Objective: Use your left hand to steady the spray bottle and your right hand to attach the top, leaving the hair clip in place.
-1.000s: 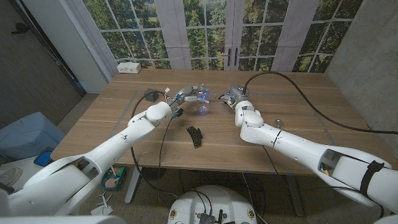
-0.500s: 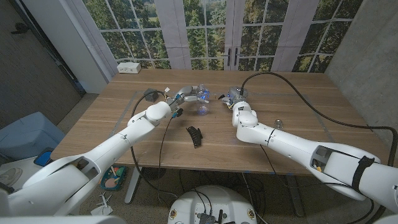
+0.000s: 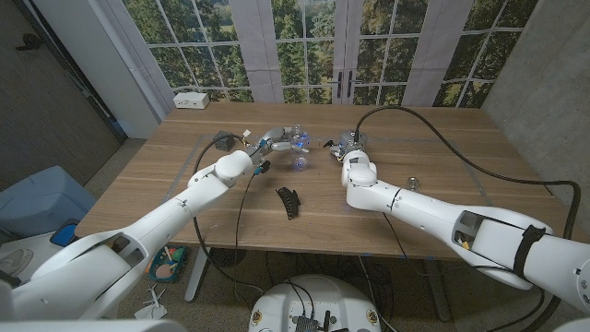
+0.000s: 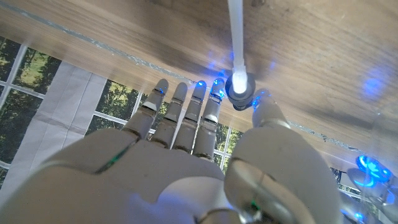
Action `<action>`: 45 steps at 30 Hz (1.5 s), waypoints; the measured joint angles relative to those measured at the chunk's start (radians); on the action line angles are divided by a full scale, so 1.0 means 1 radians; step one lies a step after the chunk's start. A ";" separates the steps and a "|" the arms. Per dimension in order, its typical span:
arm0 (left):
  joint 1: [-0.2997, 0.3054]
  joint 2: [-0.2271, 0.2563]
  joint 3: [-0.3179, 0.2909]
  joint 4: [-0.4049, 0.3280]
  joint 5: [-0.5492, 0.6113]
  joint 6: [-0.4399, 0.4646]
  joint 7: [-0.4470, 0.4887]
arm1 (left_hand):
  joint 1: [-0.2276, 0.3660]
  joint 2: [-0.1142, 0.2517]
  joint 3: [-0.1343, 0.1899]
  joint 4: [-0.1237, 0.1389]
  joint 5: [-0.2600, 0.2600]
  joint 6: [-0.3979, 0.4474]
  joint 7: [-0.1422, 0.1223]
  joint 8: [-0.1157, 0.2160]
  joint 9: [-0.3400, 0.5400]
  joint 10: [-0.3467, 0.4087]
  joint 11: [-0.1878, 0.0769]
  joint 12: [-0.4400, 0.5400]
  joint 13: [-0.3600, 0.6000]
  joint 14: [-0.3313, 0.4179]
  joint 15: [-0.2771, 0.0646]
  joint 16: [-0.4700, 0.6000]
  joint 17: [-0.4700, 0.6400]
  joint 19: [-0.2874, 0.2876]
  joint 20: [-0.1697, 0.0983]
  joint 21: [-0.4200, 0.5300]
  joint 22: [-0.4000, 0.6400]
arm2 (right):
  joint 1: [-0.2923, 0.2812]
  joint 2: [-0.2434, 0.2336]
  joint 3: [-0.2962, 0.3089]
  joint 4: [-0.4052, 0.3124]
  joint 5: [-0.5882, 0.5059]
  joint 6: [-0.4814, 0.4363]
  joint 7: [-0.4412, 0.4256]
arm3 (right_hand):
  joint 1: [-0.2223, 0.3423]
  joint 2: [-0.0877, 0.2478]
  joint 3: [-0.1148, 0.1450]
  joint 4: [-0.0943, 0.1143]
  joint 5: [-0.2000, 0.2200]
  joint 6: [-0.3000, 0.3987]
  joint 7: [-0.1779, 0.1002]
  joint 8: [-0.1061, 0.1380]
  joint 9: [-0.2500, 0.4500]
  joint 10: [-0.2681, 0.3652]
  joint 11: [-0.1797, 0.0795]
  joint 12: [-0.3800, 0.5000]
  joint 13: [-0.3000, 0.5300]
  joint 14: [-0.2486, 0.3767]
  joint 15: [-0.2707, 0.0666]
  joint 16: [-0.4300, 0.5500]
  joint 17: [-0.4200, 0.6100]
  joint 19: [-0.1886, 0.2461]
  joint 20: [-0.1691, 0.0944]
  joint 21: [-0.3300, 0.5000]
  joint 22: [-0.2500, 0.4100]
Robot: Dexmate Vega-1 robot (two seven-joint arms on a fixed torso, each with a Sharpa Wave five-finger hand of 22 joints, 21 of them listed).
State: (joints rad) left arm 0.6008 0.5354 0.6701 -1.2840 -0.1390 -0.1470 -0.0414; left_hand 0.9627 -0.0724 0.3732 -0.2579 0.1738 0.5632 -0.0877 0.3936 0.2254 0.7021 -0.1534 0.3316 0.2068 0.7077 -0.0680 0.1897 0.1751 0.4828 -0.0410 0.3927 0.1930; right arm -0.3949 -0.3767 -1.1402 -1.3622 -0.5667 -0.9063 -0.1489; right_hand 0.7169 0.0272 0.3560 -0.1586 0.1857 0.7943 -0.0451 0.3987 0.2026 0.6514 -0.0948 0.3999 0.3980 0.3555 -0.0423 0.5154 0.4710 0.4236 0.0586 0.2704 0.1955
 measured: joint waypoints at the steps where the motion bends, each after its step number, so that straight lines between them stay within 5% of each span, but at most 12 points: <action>1: 0.000 0.001 0.000 -0.001 0.000 0.000 0.000 | 0.000 0.000 0.000 0.000 0.000 0.000 0.000 0.000 0.000 0.000 0.000 0.000 0.000 0.000 0.000 0.000 0.000 0.000 0.000 0.000 0.000 | 0.002 0.001 -0.002 0.004 0.002 0.000 0.000 | 0.002 0.002 0.000 0.000 0.000 0.016 -0.004 0.008 0.000 0.014 -0.004 0.007 0.005 0.008 0.001 0.006 0.004 0.004 -0.004 0.000 0.000; 8: 0.001 0.003 -0.002 -0.002 -0.002 0.000 -0.002 | 0.000 0.000 -0.001 0.001 0.000 0.000 0.000 -0.001 0.000 0.000 0.000 -0.003 0.005 0.000 0.000 0.000 0.000 0.000 0.000 0.000 0.000 | 0.004 0.008 -0.006 0.026 0.006 0.004 -0.008 | 0.083 0.030 0.002 -0.002 -0.001 0.122 -0.028 0.059 0.004 0.107 -0.040 0.066 0.047 0.042 -0.001 0.046 0.043 0.026 -0.027 0.008 0.000; 15: 0.000 0.003 -0.002 0.000 -0.004 -0.001 -0.007 | 0.004 -0.004 -0.003 0.003 0.000 0.000 0.000 -0.004 0.000 0.000 0.000 -0.004 0.005 0.000 0.000 0.000 0.000 0.000 0.000 0.000 0.000 | -0.002 0.022 -0.001 0.051 0.015 0.040 -0.072 | 0.109 0.030 0.007 -0.008 -0.009 0.171 -0.018 0.101 0.004 0.137 -0.059 0.092 0.074 0.069 -0.003 0.060 0.065 0.030 -0.052 0.015 0.002; 24: -0.003 0.003 -0.001 0.005 -0.004 0.000 -0.015 | 0.004 -0.004 -0.003 0.003 0.000 0.000 0.000 -0.004 0.000 0.000 0.000 -0.007 0.005 0.000 0.000 0.000 0.000 0.000 0.000 0.000 0.000 | -0.032 0.034 0.044 0.065 0.028 0.063 -0.124 | 0.120 0.019 0.011 -0.012 -0.012 0.192 -0.014 0.108 0.004 0.146 -0.057 0.100 0.087 0.087 -0.002 0.060 0.065 0.035 -0.057 0.023 0.002; 30: -0.010 0.003 0.003 0.009 -0.003 0.001 -0.019 | 0.004 -0.004 -0.003 0.003 0.000 0.000 0.000 -0.007 0.000 0.000 0.000 -0.008 0.005 0.000 0.000 0.000 -0.003 0.000 0.000 0.000 0.000 | -0.064 0.045 0.091 0.074 0.070 0.120 -0.263 | 0.120 0.019 0.011 -0.012 -0.015 0.208 -0.020 0.108 0.000 0.158 -0.059 0.107 0.095 0.093 -0.006 0.060 0.065 0.035 -0.057 0.023 0.002; 45: -0.016 0.002 0.007 0.010 0.000 0.006 -0.027 | 0.003 -0.003 -0.003 0.003 0.000 0.000 0.000 -0.010 0.005 0.000 0.000 -0.006 0.005 0.000 0.000 -0.005 -0.003 0.000 0.000 0.005 0.000 | -0.130 0.058 0.190 0.087 0.124 0.241 -0.450 | 0.138 0.001 0.011 -0.012 -0.012 0.208 -0.020 0.112 -0.001 0.157 -0.059 0.107 0.105 0.099 -0.001 0.060 0.062 0.044 -0.059 0.031 0.002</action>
State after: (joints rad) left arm 0.5852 0.5375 0.6776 -1.2736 -0.1389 -0.1413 -0.0679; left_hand 0.9660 -0.0756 0.3700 -0.2547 0.1738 0.5633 -0.0876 0.3840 0.2304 0.7023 -0.1535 0.3257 0.2116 0.7076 -0.0680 0.1848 0.1721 0.4828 -0.0410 0.3974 0.1929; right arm -0.5247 -0.3192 -0.9497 -1.2753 -0.4424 -0.6649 -0.5985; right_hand 0.8550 0.0279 0.3669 -0.1701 0.1741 1.0025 -0.0650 0.5107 0.2019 0.8085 -0.1538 0.5069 0.5032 0.4542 -0.0429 0.5752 0.5335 0.4681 -0.0001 0.3013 0.1977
